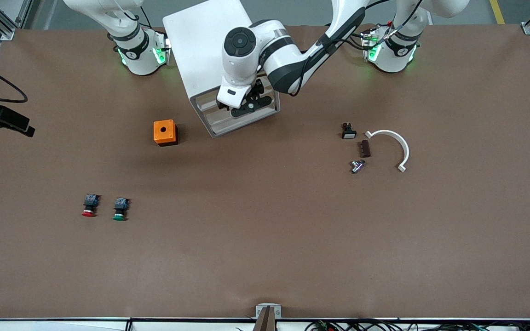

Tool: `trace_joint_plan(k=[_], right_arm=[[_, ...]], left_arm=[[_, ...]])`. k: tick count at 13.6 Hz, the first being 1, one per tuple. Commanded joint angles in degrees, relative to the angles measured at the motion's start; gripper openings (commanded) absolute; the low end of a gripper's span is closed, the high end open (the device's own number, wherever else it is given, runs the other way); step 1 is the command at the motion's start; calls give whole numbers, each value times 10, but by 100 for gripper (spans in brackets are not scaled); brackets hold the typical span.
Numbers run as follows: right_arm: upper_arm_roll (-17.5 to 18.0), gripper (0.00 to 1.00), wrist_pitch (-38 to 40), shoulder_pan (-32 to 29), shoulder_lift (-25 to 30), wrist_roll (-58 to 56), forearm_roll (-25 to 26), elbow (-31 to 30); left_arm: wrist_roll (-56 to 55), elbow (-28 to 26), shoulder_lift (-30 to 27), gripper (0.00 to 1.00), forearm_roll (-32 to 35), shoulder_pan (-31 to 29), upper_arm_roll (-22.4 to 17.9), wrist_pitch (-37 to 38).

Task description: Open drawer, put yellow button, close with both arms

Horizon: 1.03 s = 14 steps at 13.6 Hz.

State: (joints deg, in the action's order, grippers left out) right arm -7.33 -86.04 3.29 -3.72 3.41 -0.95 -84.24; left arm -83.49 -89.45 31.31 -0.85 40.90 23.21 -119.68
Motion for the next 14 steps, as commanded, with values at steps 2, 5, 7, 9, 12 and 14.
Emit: trace_joint_plan(k=[2, 5, 7, 9, 12, 14], right_arm=[[9, 100, -1, -14, 8, -3, 6, 1], [9, 100, -2, -14, 8, -1, 4, 1], [10, 100, -2, -13, 7, -1, 3, 1], [10, 100, -1, -11, 8, 0, 6, 1], [10, 100, -3, -14, 8, -1, 2, 2], [10, 100, -3, -12, 8, 0, 5, 2]], left_arm=[[-12, 5, 5, 100, -23, 19, 3, -21], [3, 6, 3, 100, -21, 8, -3, -20], [47, 8, -2, 100, -15, -30, -8, -20], [106, 8, -9, 100, -15, -84, -8, -16], [188, 10, -15, 100, -14, -154, -7, -16], [246, 10, -15, 100, -12, -184, -9, -15]])
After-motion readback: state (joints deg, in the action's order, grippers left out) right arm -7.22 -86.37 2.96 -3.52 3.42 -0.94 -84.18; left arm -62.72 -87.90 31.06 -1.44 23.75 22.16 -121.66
